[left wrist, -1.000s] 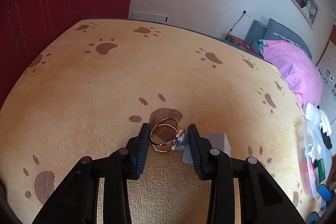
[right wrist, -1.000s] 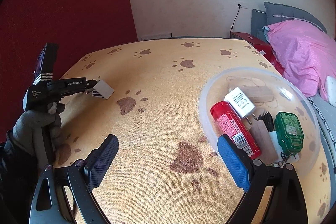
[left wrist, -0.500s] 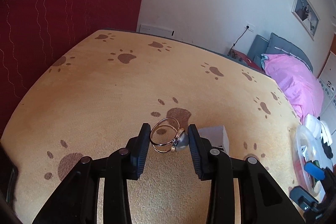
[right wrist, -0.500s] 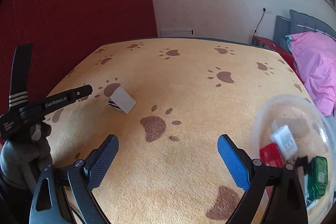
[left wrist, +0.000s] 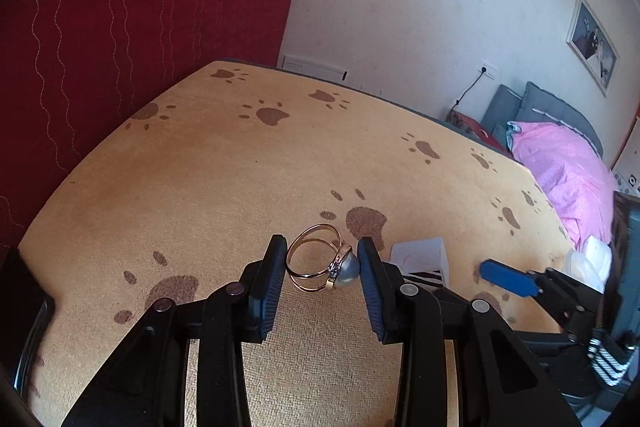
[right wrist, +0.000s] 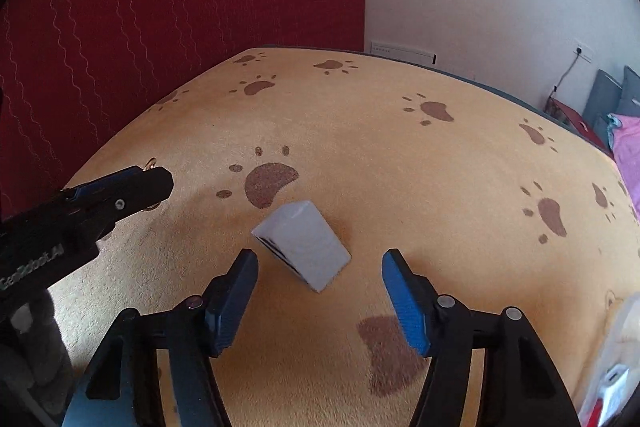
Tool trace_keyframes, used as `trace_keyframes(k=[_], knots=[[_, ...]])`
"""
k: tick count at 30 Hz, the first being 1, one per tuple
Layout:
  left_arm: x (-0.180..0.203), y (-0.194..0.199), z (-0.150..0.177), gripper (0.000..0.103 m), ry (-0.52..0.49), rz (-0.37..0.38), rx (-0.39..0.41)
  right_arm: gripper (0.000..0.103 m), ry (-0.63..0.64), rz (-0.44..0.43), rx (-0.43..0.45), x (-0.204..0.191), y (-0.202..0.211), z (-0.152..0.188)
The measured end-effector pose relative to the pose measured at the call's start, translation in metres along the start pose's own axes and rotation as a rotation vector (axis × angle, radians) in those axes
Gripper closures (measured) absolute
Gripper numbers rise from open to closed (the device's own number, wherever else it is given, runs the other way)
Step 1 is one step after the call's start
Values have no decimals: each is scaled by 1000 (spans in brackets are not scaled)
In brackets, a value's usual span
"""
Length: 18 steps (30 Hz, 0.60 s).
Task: Organize rigid objects
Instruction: 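Grasp the gold pearl ring with the left gripper while the right gripper grasps the white striped piece, then carry the white striped piece into the clear bowl and open the right gripper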
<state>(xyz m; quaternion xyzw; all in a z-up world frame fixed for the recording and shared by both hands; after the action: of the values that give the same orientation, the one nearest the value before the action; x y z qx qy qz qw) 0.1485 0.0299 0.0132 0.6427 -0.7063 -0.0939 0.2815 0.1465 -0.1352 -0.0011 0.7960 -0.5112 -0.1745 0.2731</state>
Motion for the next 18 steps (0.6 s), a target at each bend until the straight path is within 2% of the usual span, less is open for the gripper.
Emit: trace_keyframes(k=[4, 6, 10, 12, 18], knots=[[-2, 2, -1, 66, 11, -4, 10, 45, 29, -8, -16, -6, -12, -6], [-3, 4, -1, 66, 15, -4, 13, 54, 42, -24, -28, -10, -17, -7], [-4, 3, -1, 66, 17, -5, 9, 59, 81, -4, -26, -17, -16, -5], [-4, 2, -1, 66, 20, -6, 7, 65, 73, -3, -28, -16, -15, -4], [-3, 0, 0, 66, 17, -5, 0, 69, 12, 11, -26, -10, -6, 3]])
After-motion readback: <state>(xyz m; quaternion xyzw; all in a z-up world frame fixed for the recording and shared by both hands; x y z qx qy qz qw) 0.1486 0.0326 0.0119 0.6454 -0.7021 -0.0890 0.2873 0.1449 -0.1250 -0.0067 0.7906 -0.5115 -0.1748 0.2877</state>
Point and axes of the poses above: each gripper's, at about its wrist camera, not at the fingertips, and y roughly against the way its jaws point, x to its right, z to its underside, the point moved 4 cm from there along -y, roughly the way its jaws point, and after that the axes turned 8 degrees about x, right-handed, at the moved point
